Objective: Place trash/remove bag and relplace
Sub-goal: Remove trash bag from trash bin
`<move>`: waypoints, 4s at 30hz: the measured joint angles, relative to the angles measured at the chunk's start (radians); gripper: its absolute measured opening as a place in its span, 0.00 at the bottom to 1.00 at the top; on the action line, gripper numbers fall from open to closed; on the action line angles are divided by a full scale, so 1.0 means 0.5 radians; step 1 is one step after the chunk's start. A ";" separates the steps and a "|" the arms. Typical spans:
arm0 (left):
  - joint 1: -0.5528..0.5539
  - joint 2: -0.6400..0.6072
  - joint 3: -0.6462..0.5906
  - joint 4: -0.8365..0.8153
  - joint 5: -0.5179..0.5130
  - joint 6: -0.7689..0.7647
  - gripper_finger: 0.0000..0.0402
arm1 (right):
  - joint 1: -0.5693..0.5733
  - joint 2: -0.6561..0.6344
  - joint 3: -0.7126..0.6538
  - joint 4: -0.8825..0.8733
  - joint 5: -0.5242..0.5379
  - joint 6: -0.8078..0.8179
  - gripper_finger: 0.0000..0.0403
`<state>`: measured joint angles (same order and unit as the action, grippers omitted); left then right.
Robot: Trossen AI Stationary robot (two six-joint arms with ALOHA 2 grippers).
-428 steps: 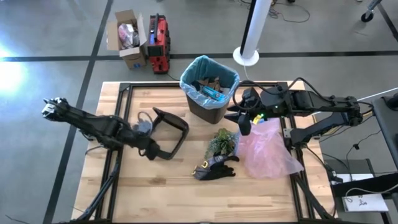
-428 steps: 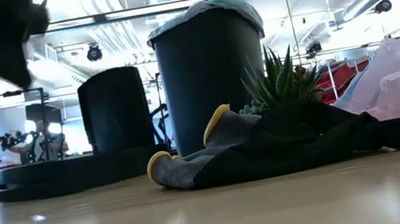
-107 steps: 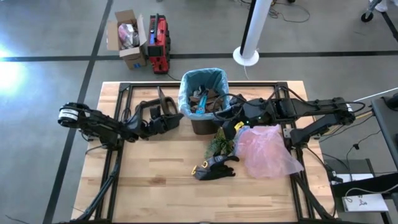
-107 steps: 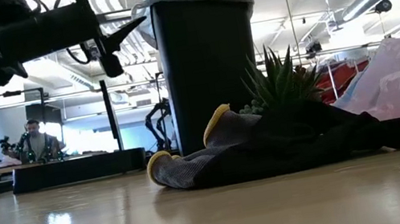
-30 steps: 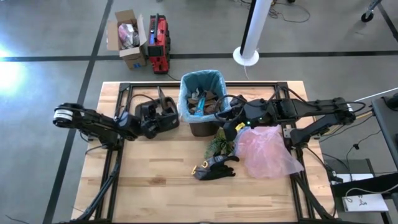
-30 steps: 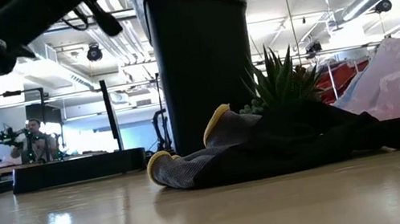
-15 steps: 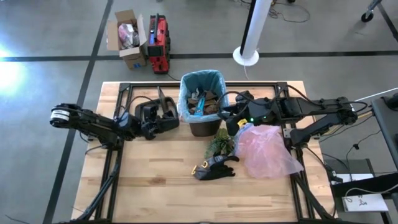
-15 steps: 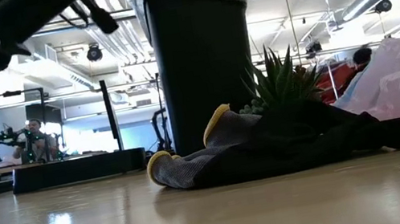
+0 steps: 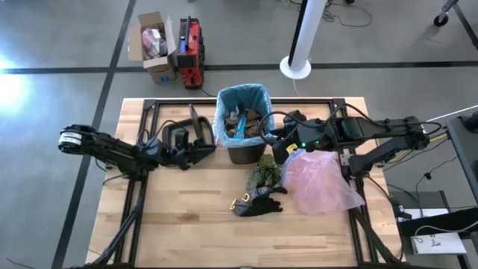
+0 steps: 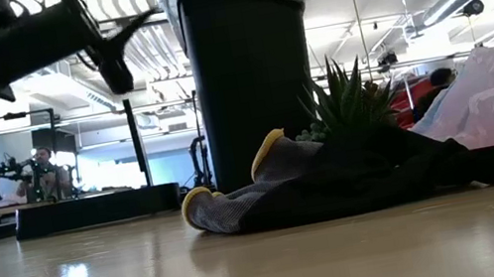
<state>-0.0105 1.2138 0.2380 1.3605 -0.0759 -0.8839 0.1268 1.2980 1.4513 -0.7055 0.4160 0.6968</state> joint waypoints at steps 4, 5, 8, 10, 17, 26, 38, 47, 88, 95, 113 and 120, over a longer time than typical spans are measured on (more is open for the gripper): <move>-0.001 0.017 0.053 -0.019 -0.060 0.000 0.50 | 0.000 0.000 0.000 -0.002 0.000 0.000 0.46; -0.001 0.017 0.077 -0.018 -0.059 0.009 0.51 | -0.001 0.000 0.000 0.000 0.002 -0.001 0.46; -0.002 0.017 0.134 -0.019 -0.039 0.048 0.52 | -0.001 0.000 0.000 0.002 0.008 -0.011 0.46; -0.002 0.017 0.161 -0.035 -0.038 0.070 0.53 | -0.001 0.000 0.000 0.001 0.008 -0.017 0.46; -0.002 0.017 0.169 -0.062 -0.038 0.070 0.54 | -0.002 0.000 0.000 0.003 0.008 -0.022 0.46; -0.003 0.014 0.181 -0.063 -0.088 0.067 0.54 | -0.004 0.000 0.000 0.007 0.009 -0.040 0.46; -0.002 0.019 0.351 -0.317 -0.030 0.108 0.51 | -0.005 0.001 0.000 0.008 0.010 -0.040 0.46; -0.002 0.001 0.384 -0.298 0.151 0.112 0.45 | -0.006 0.001 0.000 0.008 0.009 -0.038 0.46; -0.002 0.020 0.380 -0.204 -0.144 0.128 0.30 | -0.006 0.002 0.000 0.008 0.009 -0.052 0.46; -0.002 0.020 0.464 -0.264 -0.143 0.152 0.29 | -0.006 0.002 0.000 0.008 0.009 -0.053 0.46; -0.002 0.017 0.703 -0.680 -0.129 0.287 0.27 | -0.005 0.002 0.000 0.008 0.009 -0.051 0.46; -0.002 0.068 0.682 -0.695 -0.136 0.256 0.25 | -0.005 0.002 -0.001 0.008 0.009 -0.053 0.46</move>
<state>-0.0113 1.2477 0.5789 1.0131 -0.1441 -0.7559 0.1242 1.2987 1.4509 -0.7013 0.4206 0.6704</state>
